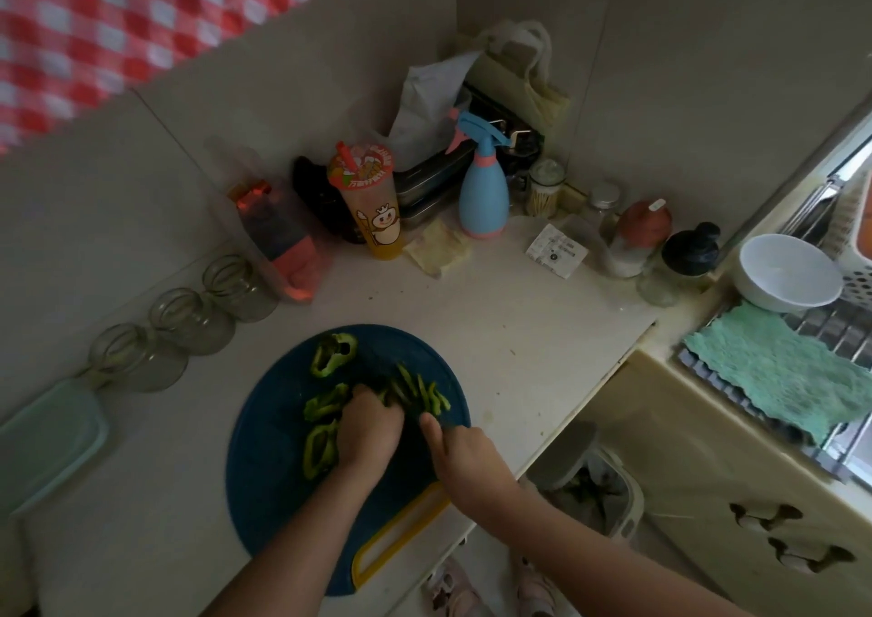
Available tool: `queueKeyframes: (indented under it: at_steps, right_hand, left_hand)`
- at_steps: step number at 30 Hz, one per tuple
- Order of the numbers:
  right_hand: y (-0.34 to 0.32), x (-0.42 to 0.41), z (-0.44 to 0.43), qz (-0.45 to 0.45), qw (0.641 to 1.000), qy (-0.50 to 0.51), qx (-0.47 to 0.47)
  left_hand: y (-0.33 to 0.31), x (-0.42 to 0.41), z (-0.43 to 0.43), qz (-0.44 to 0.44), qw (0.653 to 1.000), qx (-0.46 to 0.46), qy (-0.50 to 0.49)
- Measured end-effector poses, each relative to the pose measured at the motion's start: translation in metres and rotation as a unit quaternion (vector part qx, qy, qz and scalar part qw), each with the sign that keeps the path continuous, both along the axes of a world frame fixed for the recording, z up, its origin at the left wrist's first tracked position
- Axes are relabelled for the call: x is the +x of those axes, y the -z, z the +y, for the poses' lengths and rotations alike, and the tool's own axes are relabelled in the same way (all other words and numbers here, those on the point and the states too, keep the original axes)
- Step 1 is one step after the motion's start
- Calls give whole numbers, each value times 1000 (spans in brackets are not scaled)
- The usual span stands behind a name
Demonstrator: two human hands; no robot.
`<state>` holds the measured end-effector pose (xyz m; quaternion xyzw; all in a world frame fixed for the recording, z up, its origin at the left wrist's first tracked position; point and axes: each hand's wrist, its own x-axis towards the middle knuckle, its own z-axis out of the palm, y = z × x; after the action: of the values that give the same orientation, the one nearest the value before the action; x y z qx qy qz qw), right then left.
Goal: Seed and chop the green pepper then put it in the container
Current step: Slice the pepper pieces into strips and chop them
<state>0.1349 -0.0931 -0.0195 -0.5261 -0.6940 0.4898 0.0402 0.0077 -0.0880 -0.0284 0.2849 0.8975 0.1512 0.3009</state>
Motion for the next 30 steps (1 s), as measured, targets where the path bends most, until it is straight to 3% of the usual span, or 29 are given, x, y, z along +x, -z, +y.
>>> queueKeyframes:
  at_steps: [7, 16, 30]
  right_hand:
    - [13, 9, -7, -16, 1000, -7, 16]
    - [8, 6, -13, 7, 1000, 23, -19]
    - [7, 1, -7, 17, 999, 26, -21]
  left_hand:
    - [0, -1, -5, 65, 995, -29, 69]
    - [-1, 2, -5, 93, 991, -39, 84]
    - [-1, 3, -3, 59, 995, -30, 78]
